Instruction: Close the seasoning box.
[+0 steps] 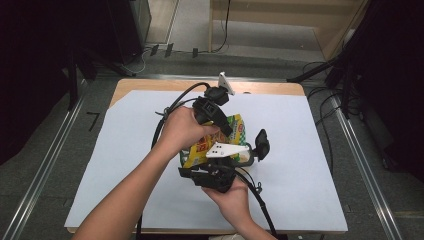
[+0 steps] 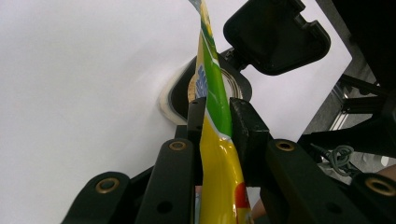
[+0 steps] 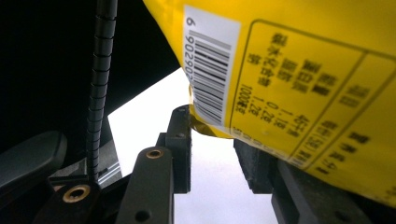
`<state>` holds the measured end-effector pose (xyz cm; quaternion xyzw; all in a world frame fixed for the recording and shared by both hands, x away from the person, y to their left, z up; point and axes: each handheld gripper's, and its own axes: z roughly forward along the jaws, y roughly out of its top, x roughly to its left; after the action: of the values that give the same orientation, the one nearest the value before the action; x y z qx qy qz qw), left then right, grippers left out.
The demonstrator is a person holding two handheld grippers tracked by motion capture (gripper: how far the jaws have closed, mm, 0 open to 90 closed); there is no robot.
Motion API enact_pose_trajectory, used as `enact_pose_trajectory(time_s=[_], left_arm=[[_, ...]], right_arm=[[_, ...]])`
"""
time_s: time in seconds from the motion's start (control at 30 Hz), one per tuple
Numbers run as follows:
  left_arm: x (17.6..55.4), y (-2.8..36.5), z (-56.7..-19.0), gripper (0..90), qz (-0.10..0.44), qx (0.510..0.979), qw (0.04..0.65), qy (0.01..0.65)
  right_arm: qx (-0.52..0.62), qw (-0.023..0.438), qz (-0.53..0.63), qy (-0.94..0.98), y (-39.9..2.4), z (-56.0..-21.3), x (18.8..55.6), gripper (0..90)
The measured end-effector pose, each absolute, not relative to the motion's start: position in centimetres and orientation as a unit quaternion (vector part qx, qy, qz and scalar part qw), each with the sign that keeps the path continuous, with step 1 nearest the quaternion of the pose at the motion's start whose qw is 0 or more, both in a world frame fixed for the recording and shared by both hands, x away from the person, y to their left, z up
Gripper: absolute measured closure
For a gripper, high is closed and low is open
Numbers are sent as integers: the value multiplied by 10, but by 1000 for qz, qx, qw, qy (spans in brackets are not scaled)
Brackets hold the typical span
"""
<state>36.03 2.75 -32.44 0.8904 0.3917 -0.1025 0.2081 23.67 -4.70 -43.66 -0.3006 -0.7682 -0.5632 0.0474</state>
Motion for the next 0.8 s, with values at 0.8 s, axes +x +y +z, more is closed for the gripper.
enact_pose_trajectory(time_s=[0.8], left_arm=[[360, 25, -325, 789, -101, 893, 205, 387]], right_arm=[[-304, 49, -563, -767, -48, -437, 237, 695]])
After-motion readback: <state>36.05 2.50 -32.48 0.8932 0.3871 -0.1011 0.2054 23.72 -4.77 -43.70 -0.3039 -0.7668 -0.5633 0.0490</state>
